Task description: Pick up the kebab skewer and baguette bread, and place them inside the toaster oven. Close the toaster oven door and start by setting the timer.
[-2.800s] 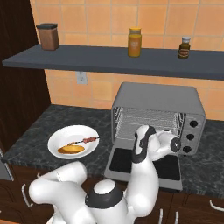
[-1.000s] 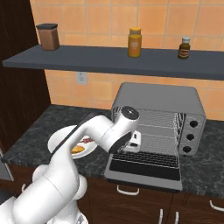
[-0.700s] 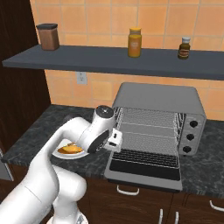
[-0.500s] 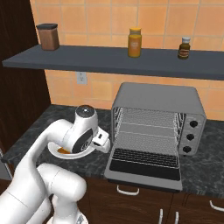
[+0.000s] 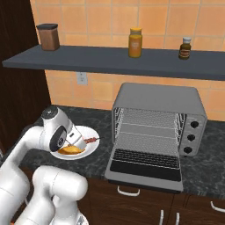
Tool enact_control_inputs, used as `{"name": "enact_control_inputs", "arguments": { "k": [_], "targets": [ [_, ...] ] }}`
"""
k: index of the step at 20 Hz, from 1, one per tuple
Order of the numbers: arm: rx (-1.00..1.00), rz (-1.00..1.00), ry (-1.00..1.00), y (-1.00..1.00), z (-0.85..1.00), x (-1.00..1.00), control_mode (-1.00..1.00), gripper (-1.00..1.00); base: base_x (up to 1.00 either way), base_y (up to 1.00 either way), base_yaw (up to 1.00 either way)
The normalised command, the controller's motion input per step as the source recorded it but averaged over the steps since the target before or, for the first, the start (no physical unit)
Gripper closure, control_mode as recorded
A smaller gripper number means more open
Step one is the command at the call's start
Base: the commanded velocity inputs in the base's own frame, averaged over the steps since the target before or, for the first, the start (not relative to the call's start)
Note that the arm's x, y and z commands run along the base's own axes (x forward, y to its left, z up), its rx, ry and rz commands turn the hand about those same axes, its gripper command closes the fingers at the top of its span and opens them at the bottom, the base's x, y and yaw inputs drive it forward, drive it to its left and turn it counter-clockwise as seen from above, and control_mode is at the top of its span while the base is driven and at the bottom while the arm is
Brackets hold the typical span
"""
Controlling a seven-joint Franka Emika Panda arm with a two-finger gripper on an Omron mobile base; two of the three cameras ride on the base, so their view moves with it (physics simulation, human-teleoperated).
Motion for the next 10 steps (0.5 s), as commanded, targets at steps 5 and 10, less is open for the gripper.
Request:
{"name": "enact_control_inputs", "arguments": {
  "k": [5,10],
  "targets": [
    [0.0,-0.16,0.18,0.02,-0.01,0.62,-1.0,-1.0,0.0,0.0,0.0],
    [0.01,-0.03,0.27,0.0,-0.05,0.34,-1.0,-1.0,0.0,0.0,0.0]
  ]
}}
